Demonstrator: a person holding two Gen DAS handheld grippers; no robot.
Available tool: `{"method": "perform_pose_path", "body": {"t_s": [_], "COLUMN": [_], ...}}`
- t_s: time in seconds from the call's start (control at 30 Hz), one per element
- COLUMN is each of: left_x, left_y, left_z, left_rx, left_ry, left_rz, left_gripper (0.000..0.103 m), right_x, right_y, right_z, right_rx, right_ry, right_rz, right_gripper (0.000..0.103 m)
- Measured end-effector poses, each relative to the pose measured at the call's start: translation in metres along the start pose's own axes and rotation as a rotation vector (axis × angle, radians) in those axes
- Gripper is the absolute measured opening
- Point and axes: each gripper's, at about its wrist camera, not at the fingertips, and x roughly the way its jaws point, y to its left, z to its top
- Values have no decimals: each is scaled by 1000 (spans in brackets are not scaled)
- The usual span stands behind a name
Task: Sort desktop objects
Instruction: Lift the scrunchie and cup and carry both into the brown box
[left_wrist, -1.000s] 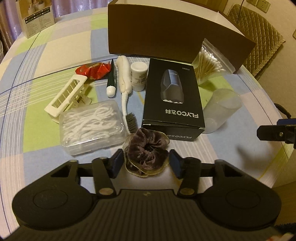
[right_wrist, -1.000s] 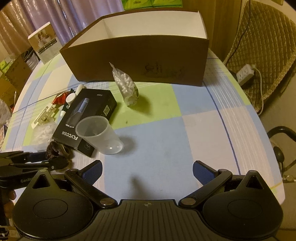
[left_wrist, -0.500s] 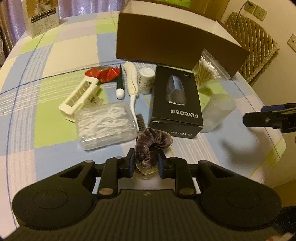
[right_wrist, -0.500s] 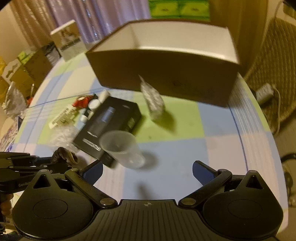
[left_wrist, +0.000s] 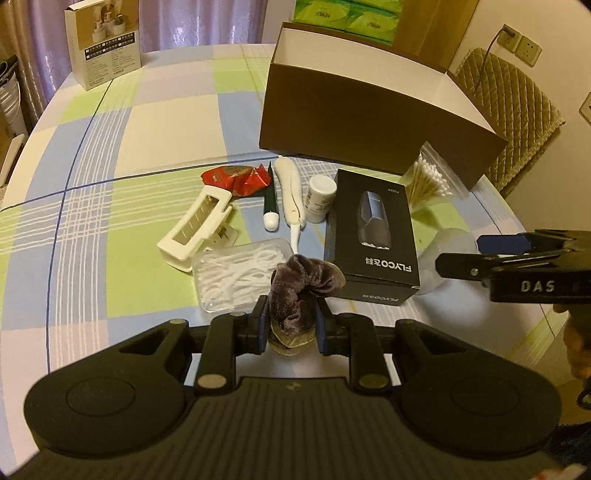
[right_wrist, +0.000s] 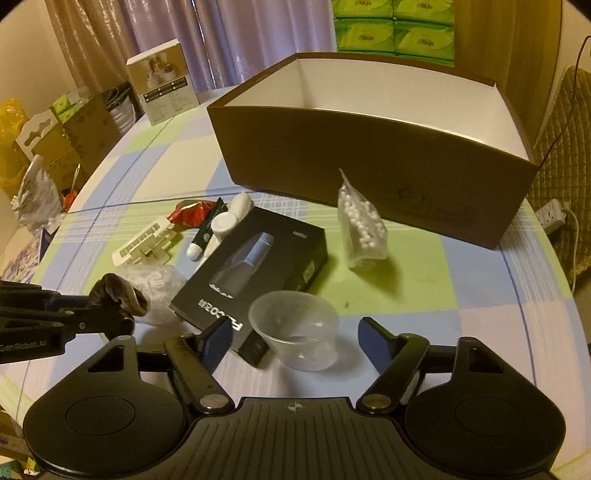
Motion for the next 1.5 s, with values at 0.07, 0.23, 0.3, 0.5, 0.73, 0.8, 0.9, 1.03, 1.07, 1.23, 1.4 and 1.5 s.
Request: {"method": "perform_pose_path", "body": {"t_s": [0.07, 0.23, 0.3, 0.5, 0.73, 0.8, 0.9, 1.03, 1.07, 1.23, 1.4, 1.5], "left_x": [0, -1, -1, 1, 5, 5, 6, 6, 6, 4, 2, 0], "left_y": [2, 6, 8, 13, 15, 13, 10, 4, 2, -12, -26, -37], "left_z": [1, 7, 9, 16, 30, 35, 43, 53, 56, 72, 88, 101], "left_rx": [5, 22, 26, 55, 104, 121, 149, 173, 176, 193, 182, 175], "left_ry": [0, -7, -9, -10, -20, -28, -43, -64, -66, -90, -122, -146], "left_rz": [-6, -22, -29, -60, -103, -117, -139, -157, -163, -181, -179, -172], "left_gripper": [20, 20, 20, 20, 20, 20, 20, 20, 20, 20, 20, 20], "right_x": [3, 9, 10, 6, -8, -12, -21, -34, -37, -49, -58, -62], "right_y": [5, 10, 10, 12, 11, 11, 10, 6, 4, -7, -21, -32], "right_z": [0, -1, -1, 1, 12, 16, 20, 26, 28, 42, 61, 75], "right_rx": [-8, 0, 3, 16, 55, 69, 87, 113, 119, 141, 129, 115], "right_ry": [-7, -15, -19, -32, -76, -88, -115, -150, -154, -181, -199, -205], "right_rz": [-13, -52, -72, -106, -154, -164, -173, -172, -170, -144, -111, -93], "right_gripper": [66, 56, 52, 52, 52, 52, 52, 52, 52, 52, 52, 52]}}
